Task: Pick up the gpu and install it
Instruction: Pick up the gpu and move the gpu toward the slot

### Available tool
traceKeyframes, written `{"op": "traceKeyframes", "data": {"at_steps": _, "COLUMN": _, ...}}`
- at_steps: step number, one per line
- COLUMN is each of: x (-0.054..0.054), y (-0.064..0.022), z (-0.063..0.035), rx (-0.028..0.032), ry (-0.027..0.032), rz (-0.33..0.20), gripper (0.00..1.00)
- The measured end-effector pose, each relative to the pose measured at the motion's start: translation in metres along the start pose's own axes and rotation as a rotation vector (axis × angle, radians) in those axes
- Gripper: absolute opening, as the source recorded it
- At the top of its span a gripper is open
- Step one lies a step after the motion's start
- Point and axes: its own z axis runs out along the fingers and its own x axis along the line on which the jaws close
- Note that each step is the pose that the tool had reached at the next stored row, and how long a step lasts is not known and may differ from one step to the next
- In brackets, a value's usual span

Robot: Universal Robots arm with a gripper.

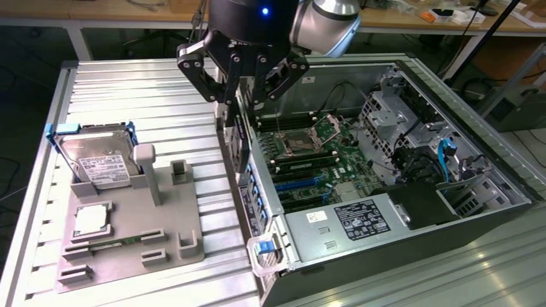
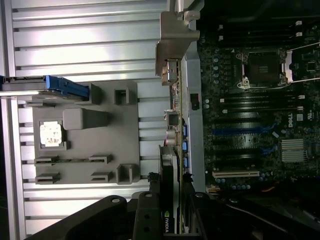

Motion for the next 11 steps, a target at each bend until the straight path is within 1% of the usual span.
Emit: {"op": "traceKeyframes", "data": {"at_steps": 11, "x": -0.003, "y": 0.0001, "z": -0.0001, "rx": 0.0001, "ry": 0.0001, "rz": 0.0, "gripper": 0.27}}
